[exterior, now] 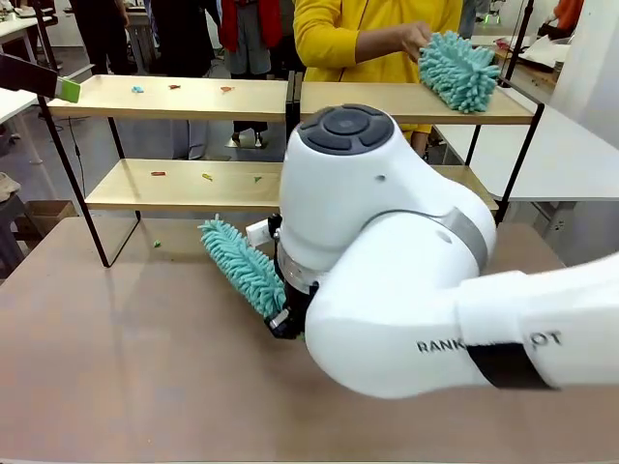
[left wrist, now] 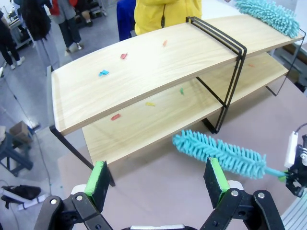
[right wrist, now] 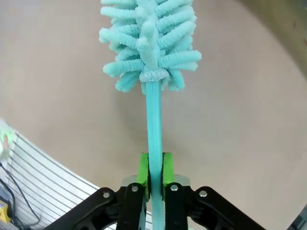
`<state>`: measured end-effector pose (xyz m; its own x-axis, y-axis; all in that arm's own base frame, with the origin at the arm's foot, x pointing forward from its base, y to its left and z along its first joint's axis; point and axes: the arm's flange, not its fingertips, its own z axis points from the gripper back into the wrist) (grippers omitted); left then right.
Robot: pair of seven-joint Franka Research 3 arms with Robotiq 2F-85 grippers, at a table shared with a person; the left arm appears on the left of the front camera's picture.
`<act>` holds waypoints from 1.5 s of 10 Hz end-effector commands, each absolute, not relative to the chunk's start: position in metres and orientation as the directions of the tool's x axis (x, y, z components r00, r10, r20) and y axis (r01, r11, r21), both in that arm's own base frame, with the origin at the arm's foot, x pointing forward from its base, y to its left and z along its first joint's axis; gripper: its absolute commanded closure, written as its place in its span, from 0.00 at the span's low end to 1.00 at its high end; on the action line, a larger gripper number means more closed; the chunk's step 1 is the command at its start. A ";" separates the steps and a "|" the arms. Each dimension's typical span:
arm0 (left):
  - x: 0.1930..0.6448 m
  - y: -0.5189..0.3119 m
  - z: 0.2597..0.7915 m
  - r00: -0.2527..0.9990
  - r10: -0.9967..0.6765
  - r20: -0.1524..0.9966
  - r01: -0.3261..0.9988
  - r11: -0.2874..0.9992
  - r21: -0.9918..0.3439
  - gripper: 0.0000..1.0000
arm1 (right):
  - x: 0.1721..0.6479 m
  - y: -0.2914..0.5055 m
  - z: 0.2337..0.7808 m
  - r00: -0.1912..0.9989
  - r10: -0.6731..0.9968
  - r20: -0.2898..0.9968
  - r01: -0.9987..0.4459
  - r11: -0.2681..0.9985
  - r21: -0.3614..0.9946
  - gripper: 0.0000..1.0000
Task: Clean the shelves.
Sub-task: Clean a randomly selected level of the Shelf with the Duster.
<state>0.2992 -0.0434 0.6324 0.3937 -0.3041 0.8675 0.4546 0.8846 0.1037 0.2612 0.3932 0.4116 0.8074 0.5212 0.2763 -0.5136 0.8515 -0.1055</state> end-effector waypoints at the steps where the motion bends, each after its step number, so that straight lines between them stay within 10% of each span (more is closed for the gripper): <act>1: 0.299 -0.043 0.632 0.390 -0.302 0.870 0.450 0.887 0.106 0.00 | 0.284 0.422 0.412 0.847 0.464 0.260 -0.444 0.886 -0.137 1.00; 15: 0.299 -0.043 0.632 0.390 -0.302 0.870 0.450 0.887 0.106 0.00 | 0.380 0.427 0.366 0.927 0.149 0.344 -0.189 0.978 0.086 1.00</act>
